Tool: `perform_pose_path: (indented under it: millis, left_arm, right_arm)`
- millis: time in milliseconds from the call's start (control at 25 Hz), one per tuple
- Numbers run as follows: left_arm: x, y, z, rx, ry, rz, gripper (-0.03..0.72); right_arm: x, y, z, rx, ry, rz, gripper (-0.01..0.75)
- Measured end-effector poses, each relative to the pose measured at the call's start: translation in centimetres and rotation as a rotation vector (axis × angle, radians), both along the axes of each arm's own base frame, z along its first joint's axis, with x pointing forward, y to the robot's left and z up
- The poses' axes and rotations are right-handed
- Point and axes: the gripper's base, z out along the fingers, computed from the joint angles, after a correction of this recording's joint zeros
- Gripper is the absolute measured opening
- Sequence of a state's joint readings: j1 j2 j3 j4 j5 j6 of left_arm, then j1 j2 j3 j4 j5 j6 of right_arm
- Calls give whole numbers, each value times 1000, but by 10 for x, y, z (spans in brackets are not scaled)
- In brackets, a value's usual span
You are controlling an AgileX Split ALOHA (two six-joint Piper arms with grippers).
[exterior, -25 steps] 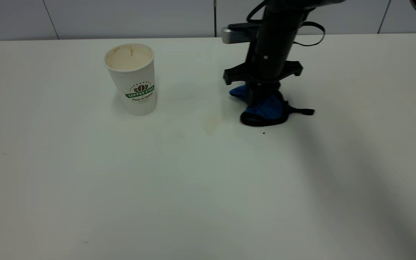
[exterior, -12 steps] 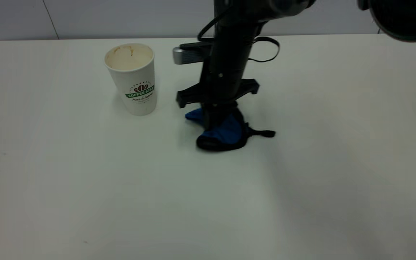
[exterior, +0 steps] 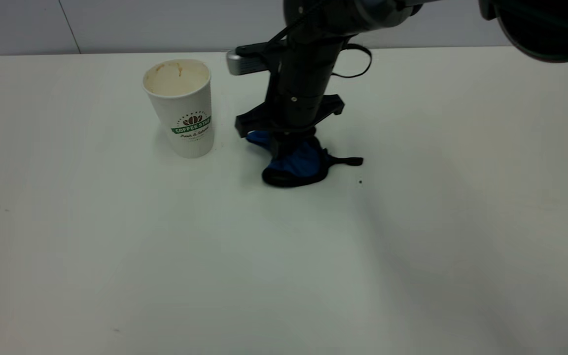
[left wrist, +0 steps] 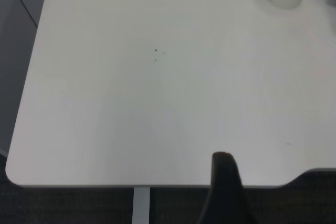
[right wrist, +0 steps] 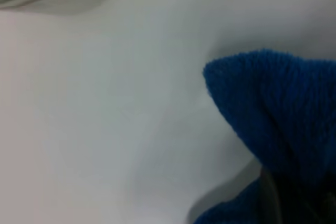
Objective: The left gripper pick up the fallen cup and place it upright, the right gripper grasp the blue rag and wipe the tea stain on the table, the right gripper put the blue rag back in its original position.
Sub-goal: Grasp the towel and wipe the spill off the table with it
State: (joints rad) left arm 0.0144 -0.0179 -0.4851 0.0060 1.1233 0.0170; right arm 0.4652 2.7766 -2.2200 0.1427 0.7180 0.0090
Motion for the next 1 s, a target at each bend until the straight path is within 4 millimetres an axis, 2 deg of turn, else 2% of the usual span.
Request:
perform_pose_path:
  millis: [280, 440, 560, 680, 840, 920, 1000]
  left_arm:
    - [0, 0, 0, 0, 0, 0, 564]
    - [0, 0, 0, 0, 0, 0, 564]
    - [0, 0, 0, 0, 0, 0, 564]
    - [0, 0, 0, 0, 0, 0, 564]
    - [0, 0, 0, 0, 0, 0, 564]
    - [0, 0, 0, 0, 0, 0, 564]
    - [0, 0, 0, 0, 0, 0, 564]
  right_arm:
    - [34, -102, -2, -36, 65, -182, 67]
    - [43, -165, -3, -49, 133, -290, 67]
    - [43, -200, -3, -72, 173, -335, 67]
    - [42, -224, -3, -106, 199, -359, 67]
    - [39, -239, -2, -122, 241, -382, 106]
    - [38, -242, -1, -129, 259, -377, 176]
    - [39, -242, 6, -134, 275, -363, 326]
